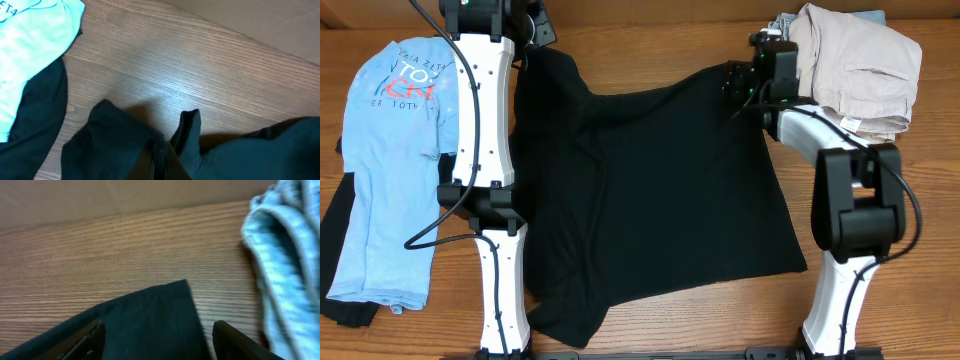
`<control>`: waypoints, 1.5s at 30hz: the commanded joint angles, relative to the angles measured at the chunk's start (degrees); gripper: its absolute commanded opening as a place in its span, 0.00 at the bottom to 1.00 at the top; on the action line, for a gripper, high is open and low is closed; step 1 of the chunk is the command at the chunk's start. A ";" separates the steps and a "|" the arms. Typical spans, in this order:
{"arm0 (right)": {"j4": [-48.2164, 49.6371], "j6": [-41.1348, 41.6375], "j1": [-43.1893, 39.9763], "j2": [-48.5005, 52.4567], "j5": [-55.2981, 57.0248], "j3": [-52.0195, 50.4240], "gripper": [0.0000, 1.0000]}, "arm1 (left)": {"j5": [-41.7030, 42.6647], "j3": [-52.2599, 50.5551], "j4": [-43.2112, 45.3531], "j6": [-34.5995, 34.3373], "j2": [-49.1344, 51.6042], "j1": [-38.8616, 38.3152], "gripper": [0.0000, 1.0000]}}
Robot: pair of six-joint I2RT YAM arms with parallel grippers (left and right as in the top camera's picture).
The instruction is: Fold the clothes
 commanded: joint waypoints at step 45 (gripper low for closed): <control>-14.29 1.49 -1.01 14.73 5.60 23.93 0.04 | -3.48 -3.21 -0.96 -0.76 -0.26 0.04 0.04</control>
